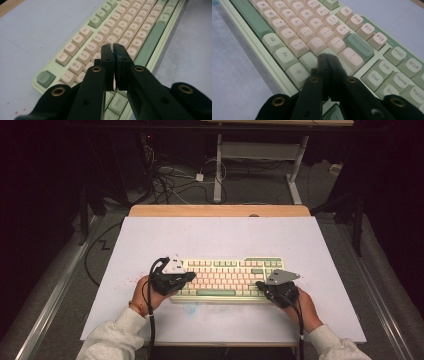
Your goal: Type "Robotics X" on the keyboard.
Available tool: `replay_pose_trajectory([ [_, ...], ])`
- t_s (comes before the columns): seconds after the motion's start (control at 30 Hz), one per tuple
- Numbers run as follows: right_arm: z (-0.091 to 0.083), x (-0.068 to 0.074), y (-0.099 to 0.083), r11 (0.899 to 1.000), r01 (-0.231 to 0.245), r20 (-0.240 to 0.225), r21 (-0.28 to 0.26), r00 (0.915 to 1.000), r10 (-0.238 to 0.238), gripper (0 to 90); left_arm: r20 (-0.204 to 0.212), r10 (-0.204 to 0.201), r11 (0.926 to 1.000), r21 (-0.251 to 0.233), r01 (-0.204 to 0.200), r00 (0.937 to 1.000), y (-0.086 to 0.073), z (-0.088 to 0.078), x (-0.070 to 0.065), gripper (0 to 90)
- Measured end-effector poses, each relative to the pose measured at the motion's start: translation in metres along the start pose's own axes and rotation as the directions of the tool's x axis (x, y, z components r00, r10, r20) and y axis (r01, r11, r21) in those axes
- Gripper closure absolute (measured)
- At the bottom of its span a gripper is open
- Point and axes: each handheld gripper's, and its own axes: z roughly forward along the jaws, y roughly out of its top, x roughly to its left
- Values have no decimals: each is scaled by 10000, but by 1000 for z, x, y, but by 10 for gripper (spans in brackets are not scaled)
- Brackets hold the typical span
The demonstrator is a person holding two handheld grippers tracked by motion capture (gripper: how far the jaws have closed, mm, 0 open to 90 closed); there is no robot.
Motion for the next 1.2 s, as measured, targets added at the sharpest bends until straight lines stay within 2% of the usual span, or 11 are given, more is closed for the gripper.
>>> replay_pose_trajectory([
  [0.13,0,0,0,10000,-11,18,-25,10000,11,900,214,237,9991,335,-244,9995,10,15,-1,849],
  [0.3,0,0,-1,10000,-40,24,-27,10000,40,900,424,165,9985,508,-187,9990,16,27,1,862],
  [0.53,0,1,-1,10000,-10,41,-27,10000,10,900,455,115,9970,756,-149,9989,23,42,1,864],
  [0.77,0,1,-1,10000,-40,65,-45,10000,40,900,291,-1,9955,947,-27,9996,27,54,5,866],
  [0.97,0,1,-1,10000,-17,84,-58,10000,17,900,162,-142,9941,1075,124,9998,25,56,10,866],
  [1.2,0,1,-1,10000,12,91,-52,10000,-12,900,70,-62,9927,1203,53,10000,25,60,10,865],
])
